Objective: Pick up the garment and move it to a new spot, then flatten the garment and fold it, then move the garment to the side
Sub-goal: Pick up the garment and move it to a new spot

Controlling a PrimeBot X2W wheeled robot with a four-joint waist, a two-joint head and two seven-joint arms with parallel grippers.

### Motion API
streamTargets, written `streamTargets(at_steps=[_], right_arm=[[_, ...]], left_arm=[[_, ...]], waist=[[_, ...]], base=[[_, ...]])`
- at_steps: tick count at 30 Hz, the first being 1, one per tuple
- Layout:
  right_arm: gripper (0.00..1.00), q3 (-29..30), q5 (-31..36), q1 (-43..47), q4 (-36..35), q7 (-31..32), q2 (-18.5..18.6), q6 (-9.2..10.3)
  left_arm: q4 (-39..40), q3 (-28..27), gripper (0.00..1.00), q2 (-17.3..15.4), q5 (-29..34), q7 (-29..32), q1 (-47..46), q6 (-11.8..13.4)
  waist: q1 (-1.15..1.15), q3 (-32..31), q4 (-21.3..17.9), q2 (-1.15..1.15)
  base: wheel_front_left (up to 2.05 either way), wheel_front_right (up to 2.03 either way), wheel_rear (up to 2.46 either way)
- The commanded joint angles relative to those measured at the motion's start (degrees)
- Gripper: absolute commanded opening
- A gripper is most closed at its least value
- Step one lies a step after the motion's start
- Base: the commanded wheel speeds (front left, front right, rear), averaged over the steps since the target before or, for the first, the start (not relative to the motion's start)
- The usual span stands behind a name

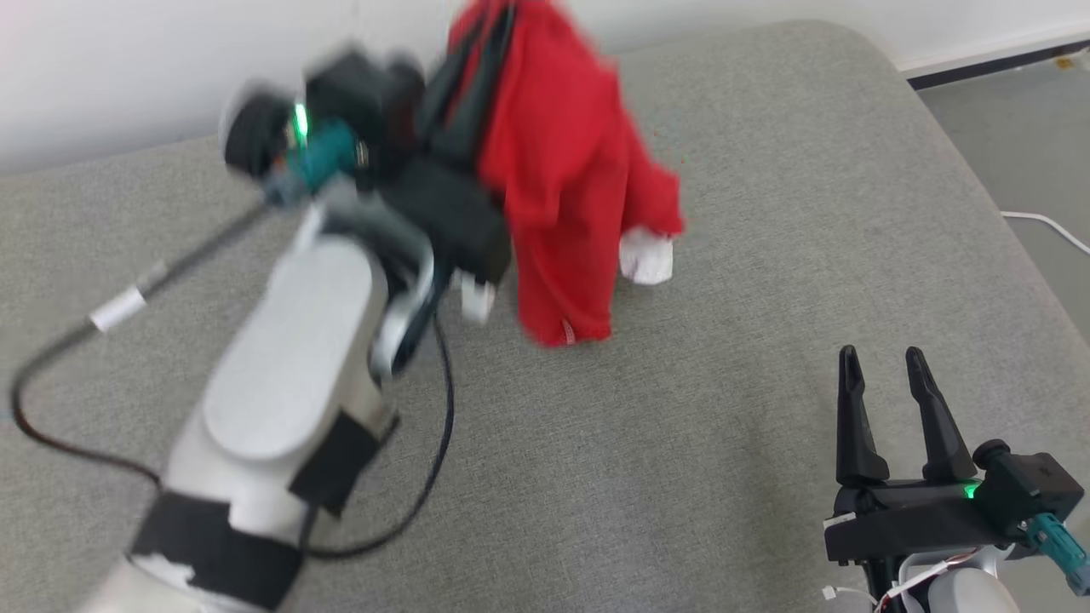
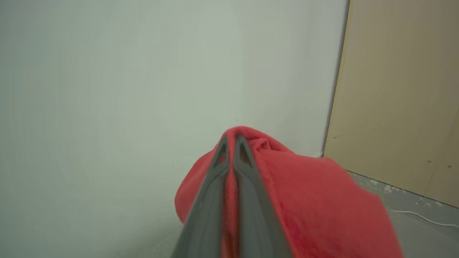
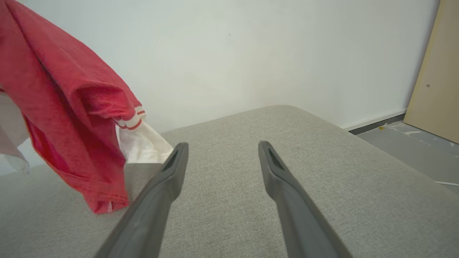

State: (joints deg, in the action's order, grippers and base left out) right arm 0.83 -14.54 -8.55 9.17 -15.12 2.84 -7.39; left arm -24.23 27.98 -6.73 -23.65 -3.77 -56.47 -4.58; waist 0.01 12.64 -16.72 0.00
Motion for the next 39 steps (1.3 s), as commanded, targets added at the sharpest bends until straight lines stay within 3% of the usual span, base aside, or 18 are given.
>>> streamTargets(at_steps=[1,10,11,12,13,18,22,26,32,39], right_arm=[[1.0,-0.3,-0.1,-0.6,0.1,0.0,0.1,-0.19],[1.0,-0.6,0.4,-0.9,0.3,0.0,0.1,-0.19],[1.0,-0.6,0.6,-1.0,0.4,0.0,0.1,-0.19],[1.0,-0.6,0.6,-1.1,0.3,0.0,0.1,-0.19],[1.0,-0.5,0.9,-1.1,0.3,0.0,0.1,-0.19],[1.0,-0.1,2.1,-0.2,0.2,-0.1,0.1,-0.19],[1.0,0.1,3.0,0.5,0.1,-0.1,0.1,-0.19],[1.0,0.2,3.8,1.2,-0.1,-0.1,0.1,-0.19],[1.0,0.6,4.8,2.3,0.1,-0.1,0.1,-0.19],[1.0,0.8,5.6,3.7,0.6,-0.1,0.1,-0.19]], left_arm=[[-1.5,0.3,0.0,0.3,-0.4,-1.2,3.3,0.2],[-11.5,3.6,0.0,-0.3,-0.2,-4.4,15.4,0.1],[-12.5,4.2,0.4,-0.2,0.1,-4.9,15.9,0.0],[-13.2,4.7,0.91,0.1,0.1,-5.4,16.5,-0.2],[-13.5,4.9,1.0,0.4,0.0,-6.4,16.6,-0.4],[-11.2,3.7,1.0,1.2,-0.1,-10.5,15.5,-0.1],[-4.8,0.0,1.0,-0.4,1.0,-11.5,16.8,1.4],[3.8,-5.4,1.0,-3.0,2.8,-11.4,22.0,3.0],[13.4,-12.8,1.0,-6.8,5.4,-11.4,31.5,3.6],[20.5,-19.2,1.0,-8.5,7.0,-11.5,43.3,4.6]], waist=[[-0.01,0.4,0.2,0.0],[-0.01,1.1,1.4,0.0],[-0.01,1.1,1.6,0.0],[-0.01,1.0,2.0,0.0],[-0.01,0.9,2.3,0.0],[-0.01,-0.9,5.1,0.0],[-0.01,-2.7,7.5,0.0],[-0.01,-4.3,9.6,0.0],[-0.01,-6.7,12.5,0.0],[-0.01,-8.7,14.7,0.0]], base=[[0.0,0.0,0.0],[0.0,0.0,0.0],[0.0,0.0,0.0],[0.0,0.0,0.0],[0.0,0.0,0.0],[0.0,0.0,0.0],[0.0,0.0,0.0],[0.0,0.0,0.0],[0.0,0.0,0.0],[0.0,0.0,0.0]])
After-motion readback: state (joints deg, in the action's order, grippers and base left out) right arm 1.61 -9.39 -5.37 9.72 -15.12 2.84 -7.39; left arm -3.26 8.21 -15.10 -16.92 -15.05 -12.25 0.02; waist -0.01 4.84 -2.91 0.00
